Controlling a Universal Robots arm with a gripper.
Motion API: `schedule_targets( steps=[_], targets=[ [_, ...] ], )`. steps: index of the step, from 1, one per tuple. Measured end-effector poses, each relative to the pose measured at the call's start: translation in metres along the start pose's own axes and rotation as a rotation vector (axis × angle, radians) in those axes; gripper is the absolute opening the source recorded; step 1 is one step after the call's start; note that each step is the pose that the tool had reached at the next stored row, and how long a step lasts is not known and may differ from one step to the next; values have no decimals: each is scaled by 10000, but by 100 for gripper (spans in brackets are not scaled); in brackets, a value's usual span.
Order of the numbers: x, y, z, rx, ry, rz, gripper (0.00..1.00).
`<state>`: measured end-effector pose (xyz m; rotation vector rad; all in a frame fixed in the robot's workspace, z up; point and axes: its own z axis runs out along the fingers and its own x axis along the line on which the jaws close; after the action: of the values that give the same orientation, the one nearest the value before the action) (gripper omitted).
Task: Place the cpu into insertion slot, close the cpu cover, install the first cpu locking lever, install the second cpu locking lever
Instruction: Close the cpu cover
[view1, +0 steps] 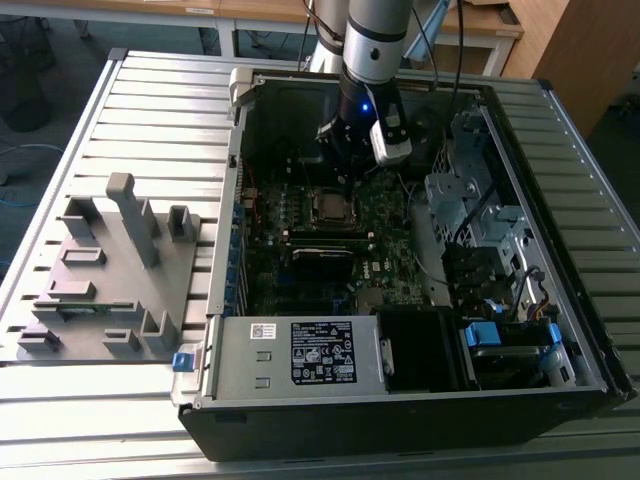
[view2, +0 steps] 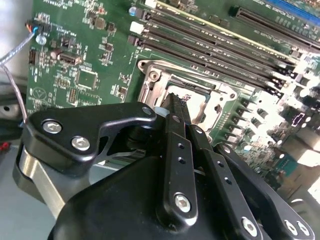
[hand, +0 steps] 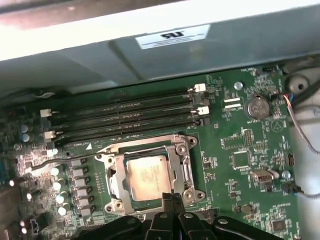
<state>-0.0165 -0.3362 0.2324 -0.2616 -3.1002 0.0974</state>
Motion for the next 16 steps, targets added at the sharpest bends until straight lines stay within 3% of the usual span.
schedule_targets(
  steps=[10, 16],
  targets=[
    [0, 1, 4, -198, -31, -1045, 10],
    [-1, 0, 13, -234, -52, -1371, 10]
  ],
)
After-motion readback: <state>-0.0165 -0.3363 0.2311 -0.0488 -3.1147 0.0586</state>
